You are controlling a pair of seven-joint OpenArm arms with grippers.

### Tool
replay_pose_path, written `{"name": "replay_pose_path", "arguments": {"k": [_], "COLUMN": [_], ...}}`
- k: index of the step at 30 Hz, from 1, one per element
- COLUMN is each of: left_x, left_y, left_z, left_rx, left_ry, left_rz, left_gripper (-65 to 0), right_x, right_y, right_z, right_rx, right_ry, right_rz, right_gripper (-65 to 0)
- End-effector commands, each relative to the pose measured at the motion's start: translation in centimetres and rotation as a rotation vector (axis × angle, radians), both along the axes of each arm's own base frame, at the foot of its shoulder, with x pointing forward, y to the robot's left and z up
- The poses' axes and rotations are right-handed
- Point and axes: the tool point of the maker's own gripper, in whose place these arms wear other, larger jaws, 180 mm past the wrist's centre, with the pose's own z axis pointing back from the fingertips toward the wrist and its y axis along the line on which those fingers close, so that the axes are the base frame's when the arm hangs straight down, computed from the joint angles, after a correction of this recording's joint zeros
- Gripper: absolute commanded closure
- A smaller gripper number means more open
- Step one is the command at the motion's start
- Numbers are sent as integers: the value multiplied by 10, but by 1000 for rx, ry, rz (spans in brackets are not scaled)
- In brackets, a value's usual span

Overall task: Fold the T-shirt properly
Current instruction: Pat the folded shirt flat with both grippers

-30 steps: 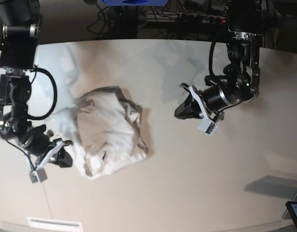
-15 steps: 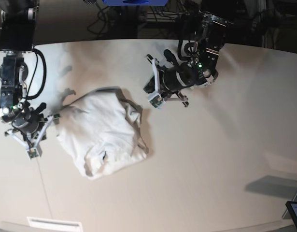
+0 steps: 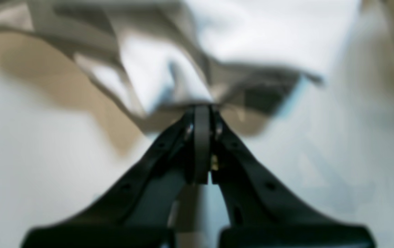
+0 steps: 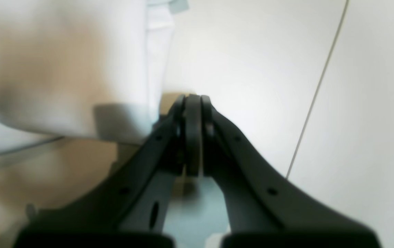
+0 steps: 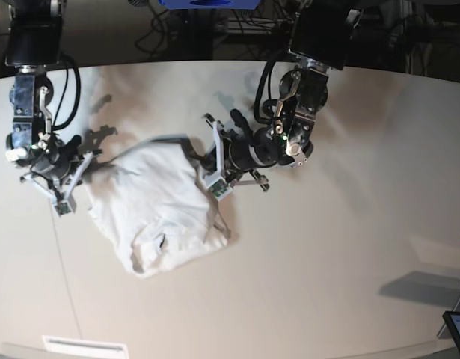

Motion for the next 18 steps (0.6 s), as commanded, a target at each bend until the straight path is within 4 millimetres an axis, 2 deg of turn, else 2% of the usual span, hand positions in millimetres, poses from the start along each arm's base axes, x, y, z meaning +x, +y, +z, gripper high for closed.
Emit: {"name": "replay_pose_path", "arguments": {"k": [1,4,10,15,18], "left_x": [14,31,61,81,84], "left_y": [-5,-8,-3,-3,-3], "left_z": [14,20,25,31,31], "left_rx": [-25,-28,-4,-15,-22], "left_ry": [-44,-57,-67,-89,-89], "left_rz": [-3,4,14,19,26], "left_gripper": [0,0,0,0,0], "right_x": [6,-2,-13,-15,-15], "right_y": [11,24,78,96,97], "right_z": [8,4,5,3,2], "right_rx": [28,47,51,59,57], "right_ry": [-25,-12,4,6,6], "right_rz": [25,35,183,165,164], "right_gripper": [-10,-10,-10,-10,-10]}}
